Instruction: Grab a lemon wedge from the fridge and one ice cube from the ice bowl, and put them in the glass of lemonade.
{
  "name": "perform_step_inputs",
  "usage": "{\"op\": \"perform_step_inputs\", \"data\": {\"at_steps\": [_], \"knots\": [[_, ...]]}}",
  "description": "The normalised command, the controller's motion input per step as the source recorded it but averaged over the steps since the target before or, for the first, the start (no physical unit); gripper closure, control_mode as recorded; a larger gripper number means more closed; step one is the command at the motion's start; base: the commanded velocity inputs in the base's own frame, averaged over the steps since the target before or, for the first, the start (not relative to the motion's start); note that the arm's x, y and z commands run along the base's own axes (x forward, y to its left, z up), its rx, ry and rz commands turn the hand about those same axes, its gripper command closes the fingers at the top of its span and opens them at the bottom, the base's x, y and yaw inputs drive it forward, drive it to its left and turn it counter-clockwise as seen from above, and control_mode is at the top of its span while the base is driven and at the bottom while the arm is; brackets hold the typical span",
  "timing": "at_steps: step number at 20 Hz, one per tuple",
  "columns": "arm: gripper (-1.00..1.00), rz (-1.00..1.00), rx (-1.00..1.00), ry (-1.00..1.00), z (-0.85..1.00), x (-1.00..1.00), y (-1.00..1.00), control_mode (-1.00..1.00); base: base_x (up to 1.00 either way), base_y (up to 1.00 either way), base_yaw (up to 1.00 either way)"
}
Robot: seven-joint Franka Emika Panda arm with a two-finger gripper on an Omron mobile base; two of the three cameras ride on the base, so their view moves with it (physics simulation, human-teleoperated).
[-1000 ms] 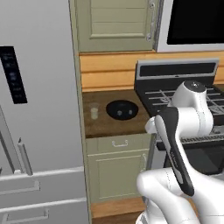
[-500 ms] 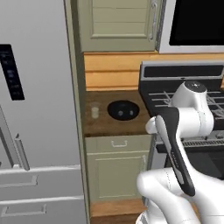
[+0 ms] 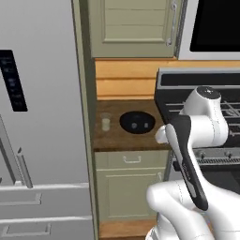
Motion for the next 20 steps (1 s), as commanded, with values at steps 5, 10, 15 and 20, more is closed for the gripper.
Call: {"op": "perform_step_inputs", "data": {"at_steps": [5, 10, 15, 20], "knots": [[-1.00, 0.00, 0.00, 0.00, 0.00, 0.00, 0.00, 1.00, 0.59, 0.00, 0.05], [-1.00, 0.00, 0.00, 0.00, 0.00, 0.00, 0.00, 1.00, 0.59, 0.00, 0.04], [-1.00, 0.00, 0.00, 0.00, 0.00, 0.00, 0.00, 1.00, 0.65, 0.00, 0.06], [-1.00, 0.00, 0.00, 0.00, 0.00, 0.00, 0.00, 1.00, 0.45, 0.00, 0.04]]}}
